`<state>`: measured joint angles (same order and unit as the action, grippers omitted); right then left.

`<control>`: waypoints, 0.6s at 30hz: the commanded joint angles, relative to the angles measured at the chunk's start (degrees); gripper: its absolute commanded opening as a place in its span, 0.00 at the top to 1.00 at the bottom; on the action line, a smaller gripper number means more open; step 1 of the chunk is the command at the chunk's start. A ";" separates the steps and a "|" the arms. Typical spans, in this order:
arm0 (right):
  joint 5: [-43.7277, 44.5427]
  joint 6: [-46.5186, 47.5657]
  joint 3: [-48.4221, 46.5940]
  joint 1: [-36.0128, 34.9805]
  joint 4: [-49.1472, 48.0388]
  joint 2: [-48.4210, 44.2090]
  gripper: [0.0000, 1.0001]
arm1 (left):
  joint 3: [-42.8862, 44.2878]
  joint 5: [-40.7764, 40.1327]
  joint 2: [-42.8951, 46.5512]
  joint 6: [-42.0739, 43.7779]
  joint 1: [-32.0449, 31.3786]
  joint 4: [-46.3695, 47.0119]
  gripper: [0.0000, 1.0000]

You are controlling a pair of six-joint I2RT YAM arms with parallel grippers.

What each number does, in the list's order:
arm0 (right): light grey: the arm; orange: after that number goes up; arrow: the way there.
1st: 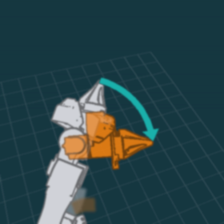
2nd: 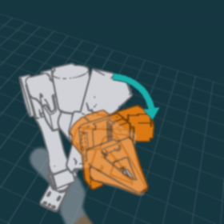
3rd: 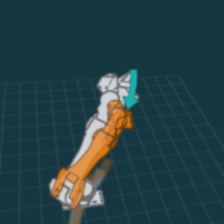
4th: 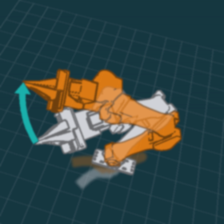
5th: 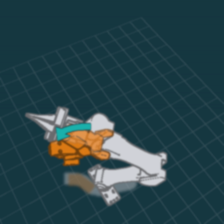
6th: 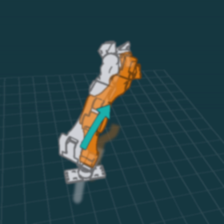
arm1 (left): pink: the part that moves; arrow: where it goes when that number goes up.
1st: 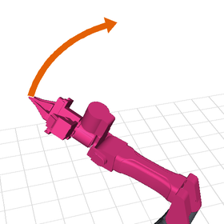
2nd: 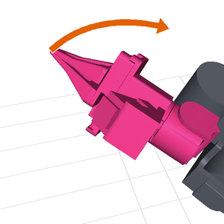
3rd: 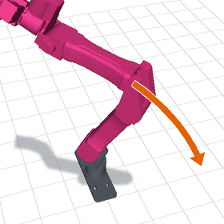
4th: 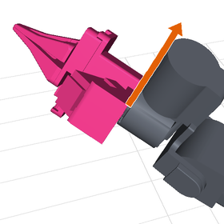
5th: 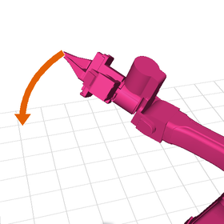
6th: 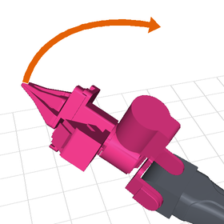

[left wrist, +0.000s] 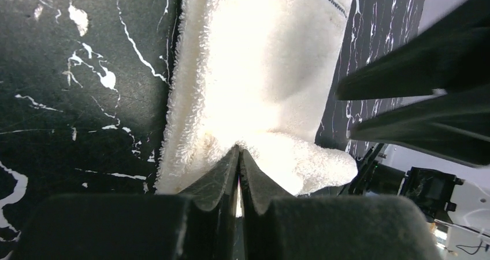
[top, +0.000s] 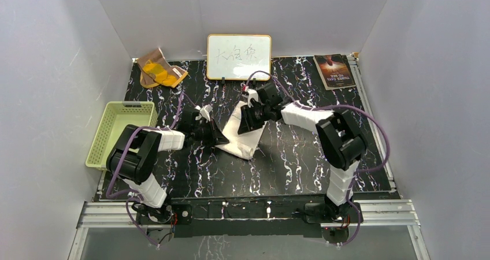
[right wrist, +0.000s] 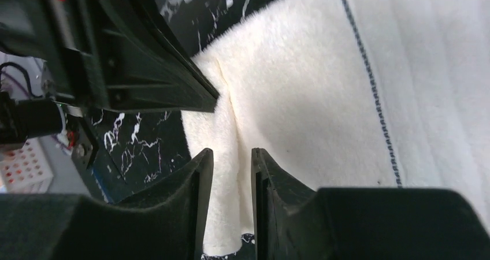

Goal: Roll the towels
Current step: Roll the towel at the center of the board.

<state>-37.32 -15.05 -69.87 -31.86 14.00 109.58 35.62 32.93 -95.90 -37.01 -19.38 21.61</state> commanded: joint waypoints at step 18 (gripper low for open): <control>-19.56 3.75 9.04 2.22 -4.75 2.83 1.00 | -1.14 -8.93 -2.87 7.53 -1.19 -11.28 0.96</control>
<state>-51.94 -10.96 -65.32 -34.11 12.80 114.69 36.23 32.10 -95.81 -34.39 -20.08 20.40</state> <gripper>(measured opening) 0.005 0.044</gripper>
